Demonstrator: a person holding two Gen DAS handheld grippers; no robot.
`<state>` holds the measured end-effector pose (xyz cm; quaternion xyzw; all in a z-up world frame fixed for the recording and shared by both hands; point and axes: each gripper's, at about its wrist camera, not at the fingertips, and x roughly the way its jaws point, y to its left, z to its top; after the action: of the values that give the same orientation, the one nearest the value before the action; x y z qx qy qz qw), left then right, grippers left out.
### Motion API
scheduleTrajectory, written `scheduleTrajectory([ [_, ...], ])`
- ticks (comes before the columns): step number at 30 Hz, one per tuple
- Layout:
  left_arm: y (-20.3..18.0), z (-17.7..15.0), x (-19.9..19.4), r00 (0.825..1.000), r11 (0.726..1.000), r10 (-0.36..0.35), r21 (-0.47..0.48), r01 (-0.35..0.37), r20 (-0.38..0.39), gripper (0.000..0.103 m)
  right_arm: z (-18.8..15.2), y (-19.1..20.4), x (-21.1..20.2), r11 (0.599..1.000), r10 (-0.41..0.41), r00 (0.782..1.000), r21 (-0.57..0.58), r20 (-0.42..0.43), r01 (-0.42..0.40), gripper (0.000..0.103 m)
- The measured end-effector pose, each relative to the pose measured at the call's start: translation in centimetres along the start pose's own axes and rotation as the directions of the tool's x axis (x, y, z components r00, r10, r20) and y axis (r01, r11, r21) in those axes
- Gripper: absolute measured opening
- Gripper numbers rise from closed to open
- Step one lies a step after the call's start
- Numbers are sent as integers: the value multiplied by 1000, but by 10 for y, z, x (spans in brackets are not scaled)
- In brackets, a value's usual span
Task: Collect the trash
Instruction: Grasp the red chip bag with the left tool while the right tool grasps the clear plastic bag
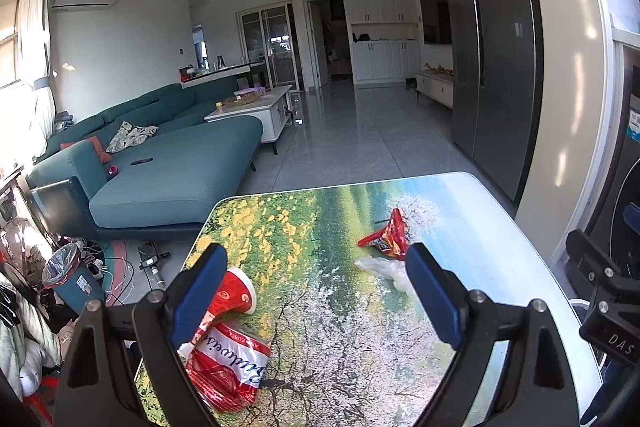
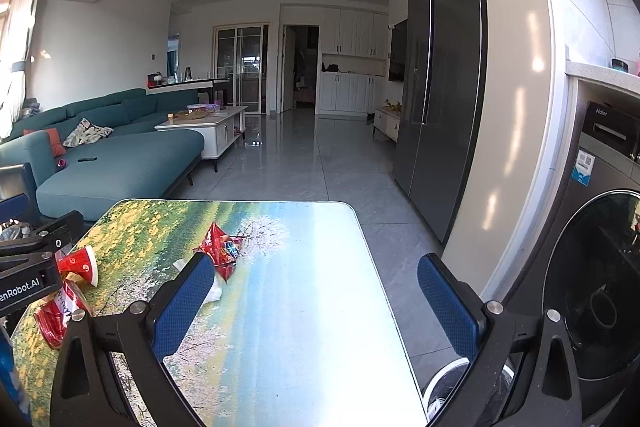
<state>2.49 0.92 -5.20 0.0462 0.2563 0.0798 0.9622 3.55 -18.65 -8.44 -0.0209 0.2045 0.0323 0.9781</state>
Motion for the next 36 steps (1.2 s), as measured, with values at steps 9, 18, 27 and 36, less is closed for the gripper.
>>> scheduleTrajectory([
  [9,-13,13,44,981,990,-137,-42,132,-138,90,-1,-40,19,995,87,994,63,-65,-82,102],
  [18,-31,37,156,879,953,-299,-157,258,-372,89,-11,-18,55,953,302,933,73,-195,-293,82],
  [27,-48,26,242,769,929,-371,-199,314,-521,62,-16,36,109,902,419,845,46,-331,-429,69],
  [36,-35,10,267,725,911,-412,-241,333,-553,35,-23,76,155,877,457,788,61,-413,-476,57],
])
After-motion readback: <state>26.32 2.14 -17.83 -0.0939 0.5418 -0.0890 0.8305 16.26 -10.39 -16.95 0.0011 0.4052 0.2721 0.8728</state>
